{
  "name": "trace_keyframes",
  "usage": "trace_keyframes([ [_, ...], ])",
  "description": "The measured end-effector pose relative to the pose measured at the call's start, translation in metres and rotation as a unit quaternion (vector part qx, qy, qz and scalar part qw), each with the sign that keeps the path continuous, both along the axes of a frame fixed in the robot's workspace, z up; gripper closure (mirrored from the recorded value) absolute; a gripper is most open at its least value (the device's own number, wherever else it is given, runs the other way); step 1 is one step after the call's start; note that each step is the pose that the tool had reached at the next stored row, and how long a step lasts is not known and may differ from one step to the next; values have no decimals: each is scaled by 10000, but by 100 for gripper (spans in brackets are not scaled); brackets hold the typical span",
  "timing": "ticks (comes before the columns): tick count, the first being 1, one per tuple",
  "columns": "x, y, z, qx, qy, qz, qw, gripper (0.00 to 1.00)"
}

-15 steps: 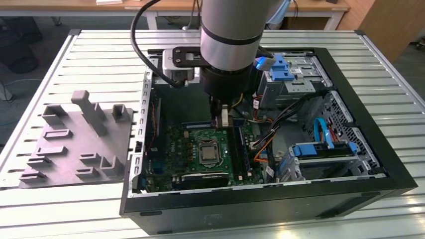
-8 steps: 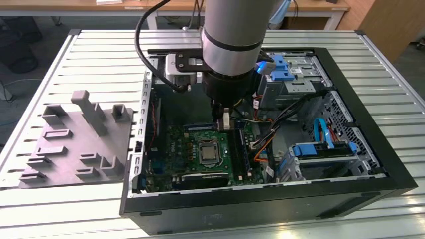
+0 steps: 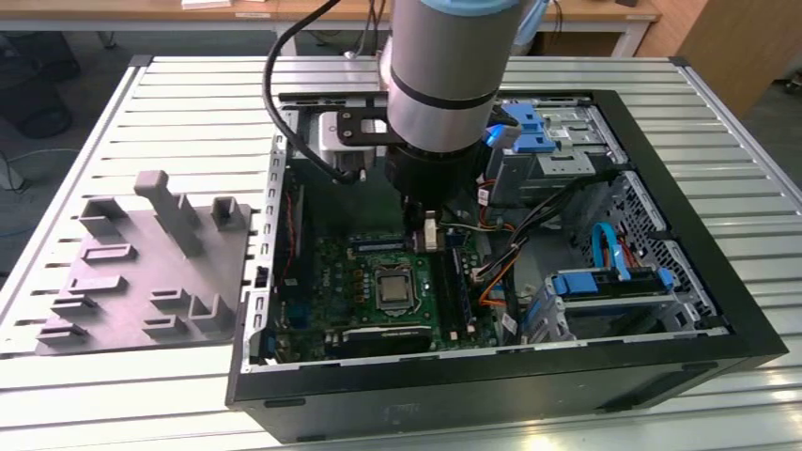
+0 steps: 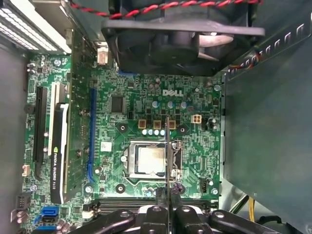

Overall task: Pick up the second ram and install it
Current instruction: 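Pick up the second ram and move it above second insertion slot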

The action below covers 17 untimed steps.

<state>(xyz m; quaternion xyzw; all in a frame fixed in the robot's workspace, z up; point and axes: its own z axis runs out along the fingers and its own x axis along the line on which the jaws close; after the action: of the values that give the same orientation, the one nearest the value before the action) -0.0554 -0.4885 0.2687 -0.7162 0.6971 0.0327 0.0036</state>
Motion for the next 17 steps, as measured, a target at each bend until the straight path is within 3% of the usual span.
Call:
trace_keyframes([
  [9, 16, 0, -109, 0, 0, -1, 10000, 86],
  [14, 18, -3, -112, 5, 0, 0, 10000, 86],
  [17, 18, -46, -112, 19, 0, 0, 10000, 86],
])
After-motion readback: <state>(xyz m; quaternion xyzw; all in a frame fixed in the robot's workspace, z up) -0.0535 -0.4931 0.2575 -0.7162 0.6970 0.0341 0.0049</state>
